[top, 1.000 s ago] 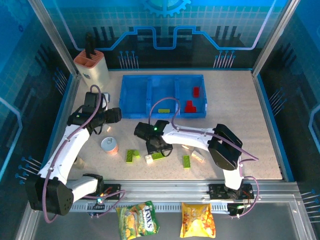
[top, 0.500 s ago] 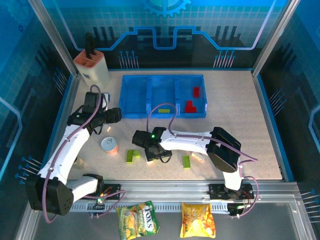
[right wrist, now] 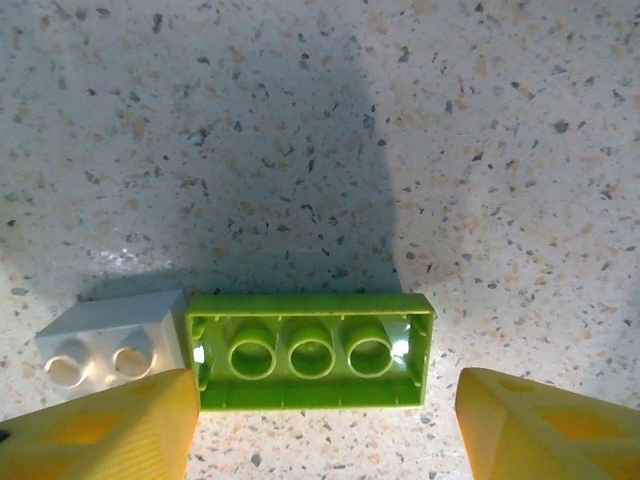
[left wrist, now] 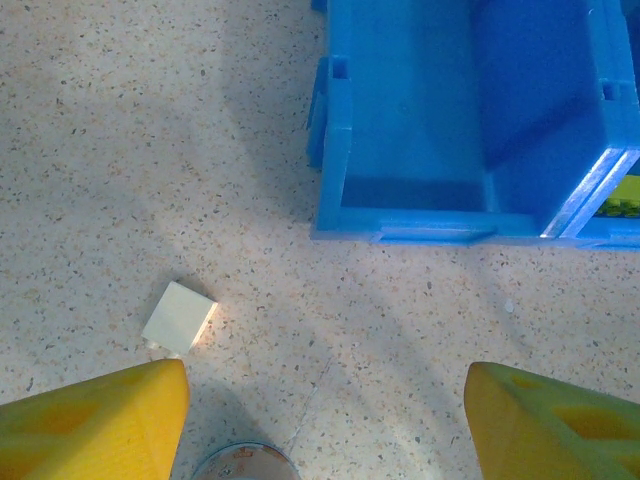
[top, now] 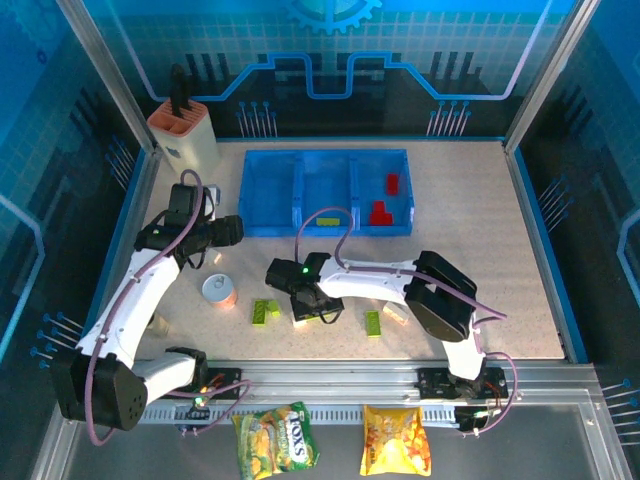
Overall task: Sort the legos into containers by color
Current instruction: Pick up the lego from the bottom-center of the table.
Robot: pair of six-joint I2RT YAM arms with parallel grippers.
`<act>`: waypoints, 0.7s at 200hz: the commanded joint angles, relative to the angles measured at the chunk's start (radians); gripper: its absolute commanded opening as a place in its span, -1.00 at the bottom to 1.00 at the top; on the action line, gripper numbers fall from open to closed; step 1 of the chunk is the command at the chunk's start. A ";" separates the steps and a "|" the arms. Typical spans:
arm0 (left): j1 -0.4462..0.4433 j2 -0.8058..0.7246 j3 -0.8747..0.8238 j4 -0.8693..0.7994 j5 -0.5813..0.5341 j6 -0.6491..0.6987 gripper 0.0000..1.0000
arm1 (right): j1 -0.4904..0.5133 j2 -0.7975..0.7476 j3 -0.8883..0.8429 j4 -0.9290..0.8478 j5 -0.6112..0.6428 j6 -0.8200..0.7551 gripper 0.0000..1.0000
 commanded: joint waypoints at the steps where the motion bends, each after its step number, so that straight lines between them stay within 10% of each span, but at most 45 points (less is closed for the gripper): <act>1: 0.012 0.003 -0.007 0.008 0.020 0.015 0.48 | -0.010 0.022 -0.013 0.005 -0.016 -0.004 0.40; 140: 0.013 0.011 -0.005 0.007 0.017 0.017 0.48 | -0.020 0.058 -0.013 0.019 -0.037 -0.016 0.54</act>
